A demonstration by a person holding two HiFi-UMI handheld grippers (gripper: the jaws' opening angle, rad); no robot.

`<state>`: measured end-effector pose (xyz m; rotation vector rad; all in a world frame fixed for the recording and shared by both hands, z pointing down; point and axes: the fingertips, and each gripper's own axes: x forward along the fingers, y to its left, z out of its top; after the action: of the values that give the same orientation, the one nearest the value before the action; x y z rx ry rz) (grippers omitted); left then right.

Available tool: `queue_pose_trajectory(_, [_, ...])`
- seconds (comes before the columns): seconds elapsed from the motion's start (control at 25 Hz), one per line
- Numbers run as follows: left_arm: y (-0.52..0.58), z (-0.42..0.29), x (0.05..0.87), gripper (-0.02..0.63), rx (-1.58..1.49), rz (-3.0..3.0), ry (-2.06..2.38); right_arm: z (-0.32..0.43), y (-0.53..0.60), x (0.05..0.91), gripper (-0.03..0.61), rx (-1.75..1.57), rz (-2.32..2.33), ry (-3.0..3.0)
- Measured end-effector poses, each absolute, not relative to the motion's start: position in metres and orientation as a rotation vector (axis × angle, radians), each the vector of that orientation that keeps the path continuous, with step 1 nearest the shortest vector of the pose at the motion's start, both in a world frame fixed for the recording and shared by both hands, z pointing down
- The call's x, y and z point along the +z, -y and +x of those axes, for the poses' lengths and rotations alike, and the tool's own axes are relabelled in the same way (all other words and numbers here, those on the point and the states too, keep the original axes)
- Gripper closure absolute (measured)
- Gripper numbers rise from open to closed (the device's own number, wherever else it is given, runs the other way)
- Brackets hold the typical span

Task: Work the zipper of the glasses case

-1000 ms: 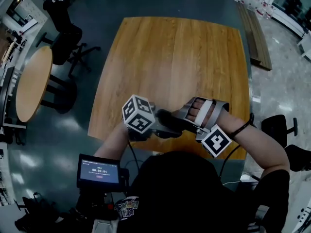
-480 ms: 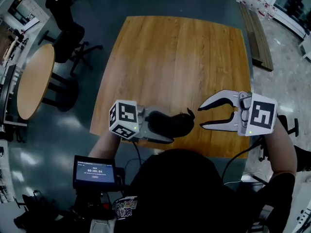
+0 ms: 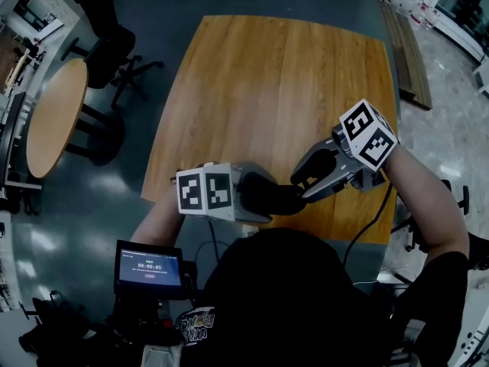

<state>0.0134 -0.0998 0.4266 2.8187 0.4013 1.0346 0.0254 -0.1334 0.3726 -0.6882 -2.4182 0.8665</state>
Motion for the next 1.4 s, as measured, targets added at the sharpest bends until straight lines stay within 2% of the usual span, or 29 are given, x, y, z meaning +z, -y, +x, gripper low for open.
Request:
queue_pose_trajectory(0.04, [0.099,0.010,0.430,0.341,1.063,2.815,-0.407,0.021,0.131,0.375,0.385,0.848,-0.702,2.399])
queue_pose_trajectory(0.12, [0.098,0.004,0.432,0.341,1.088,2.810,-0.417,0.015,0.128,0.380,0.429,0.788,-0.714,2.370])
queue_pose_trajectory(0.28, [0.094,0.005,0.433,0.342,1.069,2.809,-0.414,0.021,0.123,0.379,0.450,0.758,-0.738,2.363])
queue_pose_trajectory(0.32, [0.094,0.004,0.433,0.342,1.071,2.811,-0.409,0.022,0.123,0.377,0.489,0.759,-0.740,2.370])
queue_pose_trajectory(0.44, [0.095,0.002,0.430,0.345,1.025,2.810,-0.417,0.024,0.127,0.371,0.552,0.780,-0.735,2.394])
queue_pose_trajectory(0.96, [0.083,0.007,0.419,0.348,0.889,2.718,-0.521,0.033,0.106,0.376,0.538,0.923,-0.872,2.338])
queue_pose_trajectory(1.0, [0.082,0.006,0.420,0.348,0.901,2.714,-0.529,0.033,0.104,0.378,0.556,0.925,-0.880,2.338])
queue_pose_trajectory(1.4, [0.071,0.019,0.422,0.345,0.773,2.583,-0.621,0.025,0.118,0.361,0.571,0.822,-0.820,2.516])
